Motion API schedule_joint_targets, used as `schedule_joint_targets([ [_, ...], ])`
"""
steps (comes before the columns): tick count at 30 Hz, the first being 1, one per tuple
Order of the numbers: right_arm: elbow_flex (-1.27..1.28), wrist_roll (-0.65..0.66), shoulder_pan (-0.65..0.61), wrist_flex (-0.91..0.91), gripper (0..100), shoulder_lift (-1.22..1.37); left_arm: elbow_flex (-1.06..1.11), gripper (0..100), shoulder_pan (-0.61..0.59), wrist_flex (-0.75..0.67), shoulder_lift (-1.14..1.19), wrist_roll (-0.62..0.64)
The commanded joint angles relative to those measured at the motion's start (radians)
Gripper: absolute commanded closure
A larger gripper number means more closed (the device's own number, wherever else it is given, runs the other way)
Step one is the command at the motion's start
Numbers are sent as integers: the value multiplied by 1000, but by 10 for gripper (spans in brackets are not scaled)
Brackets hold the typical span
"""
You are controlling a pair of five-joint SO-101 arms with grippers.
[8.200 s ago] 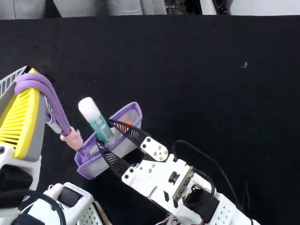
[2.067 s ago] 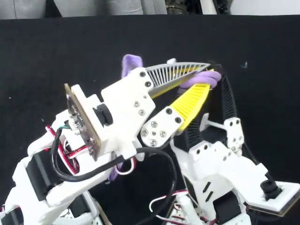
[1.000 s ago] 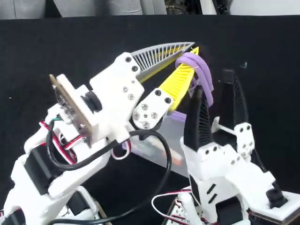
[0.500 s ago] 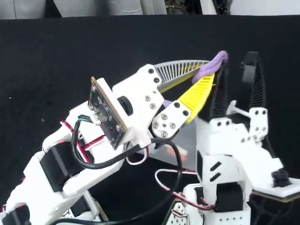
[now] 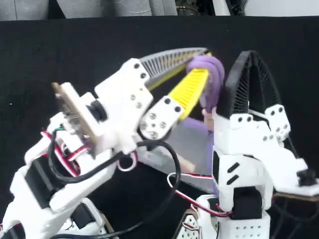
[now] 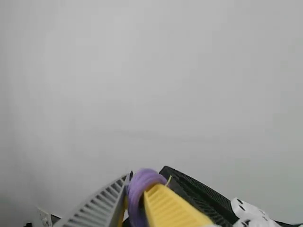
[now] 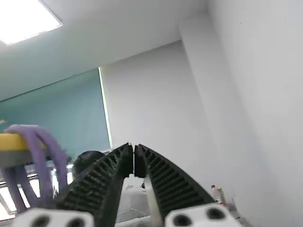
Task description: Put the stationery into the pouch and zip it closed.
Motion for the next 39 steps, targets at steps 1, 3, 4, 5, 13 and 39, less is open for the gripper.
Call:
schedule_joint_targets([
  [1,-31,-11,-109,28,983,38,-62,970,-39,-35,-20,0],
  [3,-19,-5,-189,51,982,30,-58,970,-39,-64,-20,-2],
  [4,-19,-3,-221,58,974,25,-58,970,-39,-78,-20,-2],
  [5,-19,-3,-244,63,951,19,-58,970,-39,-87,-18,-5],
  [13,-31,-3,-258,135,813,-151,-36,970,-41,-98,-14,-6],
  [39,-148,5,-241,209,814,81,13,970,68,-121,-23,-8],
])
